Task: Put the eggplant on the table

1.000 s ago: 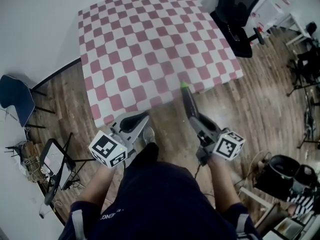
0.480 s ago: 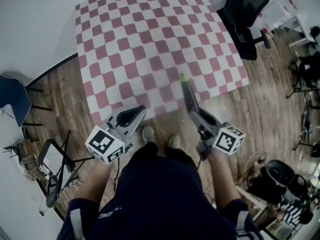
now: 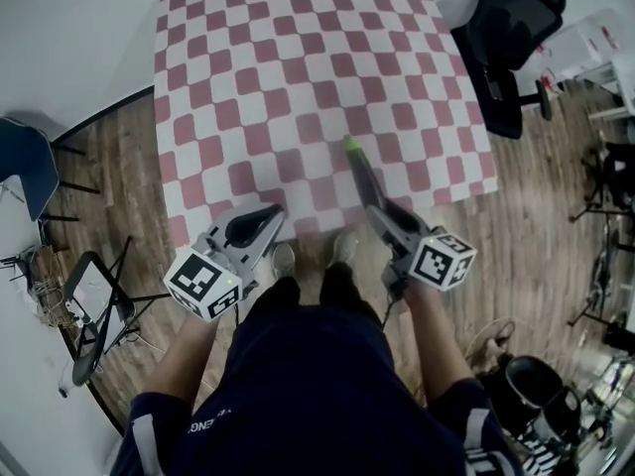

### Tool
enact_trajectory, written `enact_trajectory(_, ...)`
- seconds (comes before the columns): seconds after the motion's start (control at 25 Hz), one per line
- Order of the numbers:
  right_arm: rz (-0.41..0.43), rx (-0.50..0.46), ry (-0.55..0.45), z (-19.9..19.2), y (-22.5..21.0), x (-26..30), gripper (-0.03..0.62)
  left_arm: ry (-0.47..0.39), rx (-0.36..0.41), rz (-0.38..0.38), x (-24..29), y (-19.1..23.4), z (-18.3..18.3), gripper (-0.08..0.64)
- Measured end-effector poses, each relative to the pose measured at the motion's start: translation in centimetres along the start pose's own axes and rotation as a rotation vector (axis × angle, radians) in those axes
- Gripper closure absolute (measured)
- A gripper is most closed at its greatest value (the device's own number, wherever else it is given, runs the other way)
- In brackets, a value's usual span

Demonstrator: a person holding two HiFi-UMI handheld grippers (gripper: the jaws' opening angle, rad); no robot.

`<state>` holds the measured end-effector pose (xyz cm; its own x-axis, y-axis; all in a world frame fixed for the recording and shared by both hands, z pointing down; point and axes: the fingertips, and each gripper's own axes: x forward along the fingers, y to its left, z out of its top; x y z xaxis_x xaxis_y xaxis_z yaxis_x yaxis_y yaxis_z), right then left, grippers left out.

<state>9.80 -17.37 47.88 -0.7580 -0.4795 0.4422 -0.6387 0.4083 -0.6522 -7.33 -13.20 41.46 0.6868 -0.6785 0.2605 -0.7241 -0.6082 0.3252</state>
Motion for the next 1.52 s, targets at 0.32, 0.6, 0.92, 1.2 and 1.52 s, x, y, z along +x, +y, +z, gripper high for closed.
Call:
enact_trajectory(0.32,0.033,-0.143,0.151,2.4,-4.1,4.6,0.406,0.007,-0.056,0.140,3.0,1.0,0.4,0.525)
enact_trajectory(0.6,0.042,-0.341,0.264,3.2,-7.1,8.5,0.405,0.020,-0.104,0.246,4.7,1.3,0.0,0.525)
enact_trajectory(0.92,0.034,-0.425,0.357,1.3,-9.9,12.0,0.405,0.033,-0.149,0.316,4.9,2.1,-1.4,0.525)
enact_trajectory(1.2,-0.011,-0.489,0.421,-0.7,-11.8,13.8,0.405,0.036,-0.184,0.333,4.7,2.8,-2.8,0.525)
enact_trajectory(1.52,-0.065,-0.553,0.460,-2.3,-13.1,15.2,0.405,0.039,-0.208,0.337,4.5,3.1,-3.7,0.525)
